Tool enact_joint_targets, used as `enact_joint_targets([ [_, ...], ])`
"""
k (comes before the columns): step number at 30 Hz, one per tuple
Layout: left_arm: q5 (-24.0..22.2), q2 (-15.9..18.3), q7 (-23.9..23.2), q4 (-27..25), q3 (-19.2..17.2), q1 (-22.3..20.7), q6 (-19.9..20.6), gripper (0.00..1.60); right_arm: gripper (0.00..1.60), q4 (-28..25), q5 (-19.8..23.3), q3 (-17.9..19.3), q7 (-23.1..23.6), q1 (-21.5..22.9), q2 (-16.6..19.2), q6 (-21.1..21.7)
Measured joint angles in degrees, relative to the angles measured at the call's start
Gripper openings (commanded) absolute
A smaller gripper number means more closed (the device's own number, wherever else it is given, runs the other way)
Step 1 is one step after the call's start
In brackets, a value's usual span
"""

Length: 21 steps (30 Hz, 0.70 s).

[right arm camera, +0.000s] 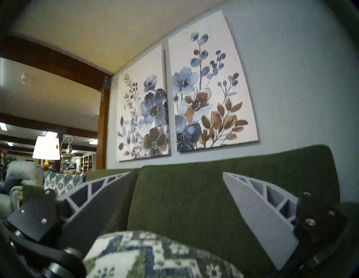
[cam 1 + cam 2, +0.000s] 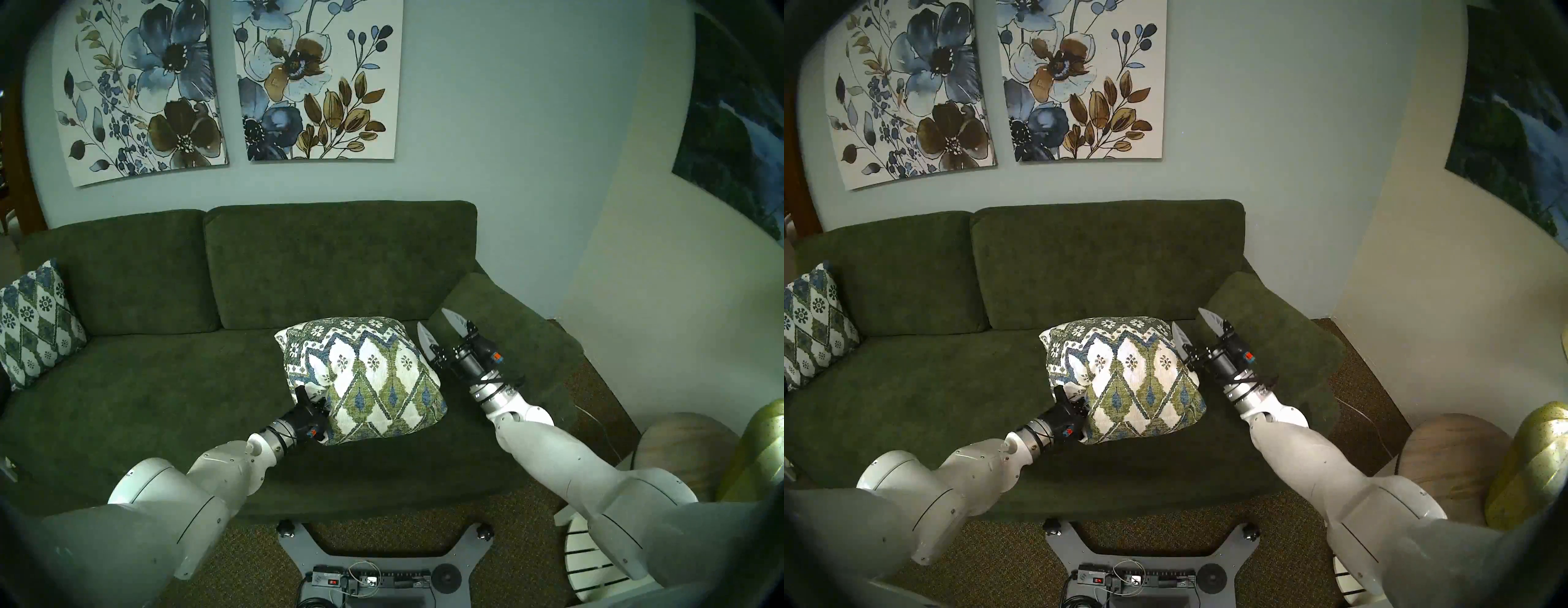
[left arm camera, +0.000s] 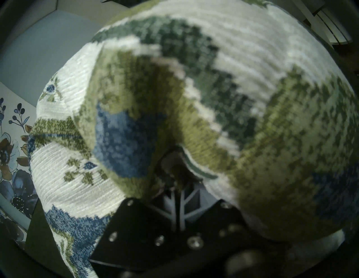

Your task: Fluff a cushion

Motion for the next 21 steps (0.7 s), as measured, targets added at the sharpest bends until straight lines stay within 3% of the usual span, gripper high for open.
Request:
enact_joint_targets([
  [11, -0.01, -0.32, -0.27, 0.08, 0.03, -0.29, 0.40, 0.00, 1.60, 0.23, -1.08, -3.95, -0.05, -7.56, 0.98, -0.71],
  [21, -0.05, -0.50, -0.50, 0.21, 0.03, -0.47, 1.12, 0.00, 1.60, -0.11, -0.54, -4.18, -2.17, -11.60, 4.50, -2.71],
])
